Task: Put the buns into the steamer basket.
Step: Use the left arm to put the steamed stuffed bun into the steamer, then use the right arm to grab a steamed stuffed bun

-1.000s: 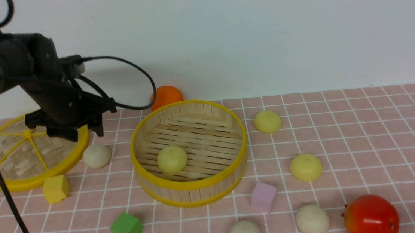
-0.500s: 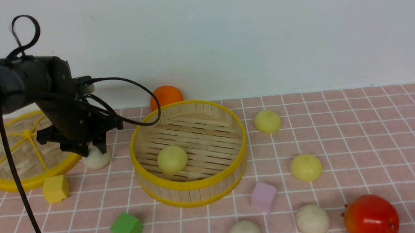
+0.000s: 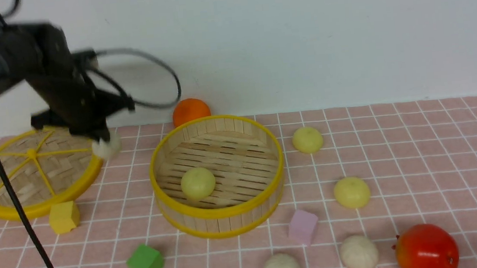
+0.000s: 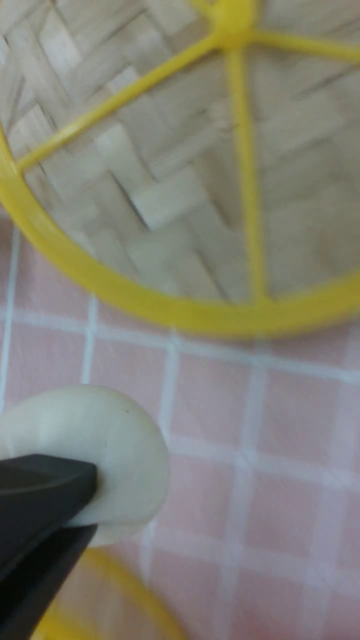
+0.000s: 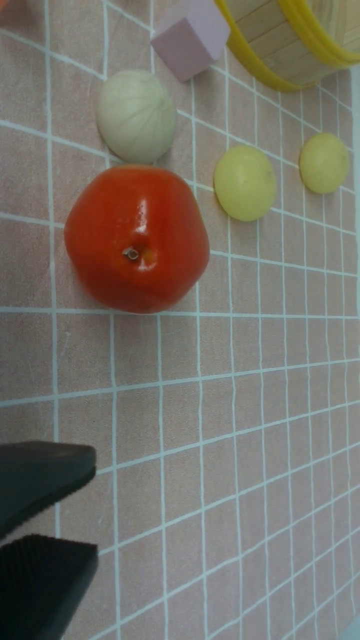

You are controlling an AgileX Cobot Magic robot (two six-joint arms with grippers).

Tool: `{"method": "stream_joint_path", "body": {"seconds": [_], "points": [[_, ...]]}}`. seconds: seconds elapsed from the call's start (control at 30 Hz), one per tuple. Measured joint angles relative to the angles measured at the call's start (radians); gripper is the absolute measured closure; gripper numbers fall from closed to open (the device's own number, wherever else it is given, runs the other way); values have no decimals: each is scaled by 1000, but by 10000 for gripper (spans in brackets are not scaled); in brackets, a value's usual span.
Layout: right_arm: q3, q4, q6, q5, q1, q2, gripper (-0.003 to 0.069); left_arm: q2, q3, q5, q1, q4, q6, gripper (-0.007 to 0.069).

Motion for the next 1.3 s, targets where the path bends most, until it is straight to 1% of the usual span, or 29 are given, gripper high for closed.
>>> {"method": "stream_joint_path", "body": {"seconds": [0.07, 0.17, 0.23, 0.27, 0.3, 0.43, 0.6, 0.7, 0.73, 0.77, 0.87, 0.93, 0.97, 1.0, 1.07, 1.1, 1.13, 1.17, 1.2, 1.3], "points": [[0, 0, 0, 0, 0, 0, 417, -11, -56, 25, -16, -51, 5, 596], [0, 0, 0, 0, 0, 0, 417, -15, -93, 25, -63, -130, 43, 596], [0, 0, 0, 0, 0, 0, 417, -11, -94, 21, -89, -146, 60, 596], [0, 0, 0, 0, 0, 0, 417, -1, -94, 16, -118, -155, 75, 596], [0, 0, 0, 0, 0, 0, 417, 16, -94, 10, -145, -157, 85, 596], [0, 0, 0, 0, 0, 0, 417, 68, -94, -11, -176, -149, 88, 596], [0, 0, 0, 0, 0, 0, 417, 170, -94, -59, -177, -131, 4, 589], [0, 0, 0, 0, 0, 0, 417, 191, -94, -60, -177, -127, -11, 567], [0, 0, 0, 0, 0, 0, 417, 192, -94, -61, -177, -128, -13, 534], [0, 0, 0, 0, 0, 0, 417, 192, -94, -61, -177, -128, -13, 534], [0, 0, 0, 0, 0, 0, 417, 191, -123, -23, -177, -143, -10, 417], [0, 0, 0, 0, 0, 0, 417, 191, -163, 39, -177, -149, -8, 319], [0, 0, 0, 0, 0, 0, 417, 191, -163, 45, -177, -150, -8, 310], [0, 0, 0, 0, 0, 0, 417, 186, -193, 88, -177, -150, -8, 251], [0, 0, 0, 0, 0, 0, 417, 156, -219, 158, -176, -150, -8, 171], [0, 0, 0, 0, 0, 0, 417, 143, -223, 181, -176, -150, -8, 147], [0, 0, 0, 0, 0, 0, 417, 134, -223, 187, -176, -149, -8, 141], [0, 0, 0, 0, 0, 0, 417, 94, -226, 229, -176, -141, -7, 107], [0, 0, 0, 0, 0, 0, 417, 61, -226, 254, -176, -132, -7, 92], [0, 0, 0, 0, 0, 0, 417, -71, -226, 316, -176, -87, -7, 76]]}}
